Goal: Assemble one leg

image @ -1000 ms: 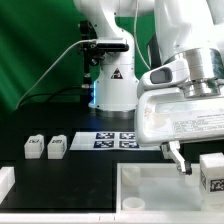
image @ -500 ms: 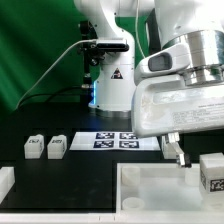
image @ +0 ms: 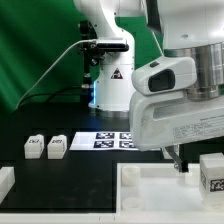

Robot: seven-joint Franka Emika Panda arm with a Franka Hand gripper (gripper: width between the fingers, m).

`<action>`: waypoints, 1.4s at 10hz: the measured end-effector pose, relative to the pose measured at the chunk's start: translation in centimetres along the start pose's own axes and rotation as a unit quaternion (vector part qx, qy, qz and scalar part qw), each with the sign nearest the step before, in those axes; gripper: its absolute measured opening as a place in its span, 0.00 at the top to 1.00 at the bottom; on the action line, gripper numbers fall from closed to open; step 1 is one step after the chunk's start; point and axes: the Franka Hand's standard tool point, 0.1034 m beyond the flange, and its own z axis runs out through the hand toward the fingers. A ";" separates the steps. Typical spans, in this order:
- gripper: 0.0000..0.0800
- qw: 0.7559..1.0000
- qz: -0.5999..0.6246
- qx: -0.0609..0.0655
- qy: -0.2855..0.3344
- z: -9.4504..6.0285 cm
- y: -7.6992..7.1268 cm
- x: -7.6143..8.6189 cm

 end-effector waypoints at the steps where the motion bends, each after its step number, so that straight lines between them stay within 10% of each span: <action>1: 0.19 1.000 0.004 0.002 -0.011 0.2 -0.2 -0.2; 3: 0.19 1.000 0.004 0.001 -0.006 0.3 0.0 -0.2; 7: 0.63 1.000 0.005 0.000 -0.006 0.3 0.1 -0.2; 11: 0.63 0.991 0.133 0.000 0.015 0.4 0.0 -0.4; 14: 0.63 0.925 0.378 0.008 0.042 0.5 -0.3 -0.4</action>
Offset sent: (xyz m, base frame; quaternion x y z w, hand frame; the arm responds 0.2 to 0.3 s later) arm 0.0000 0.0000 0.0000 0.0000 0.0000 0.0000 1.0000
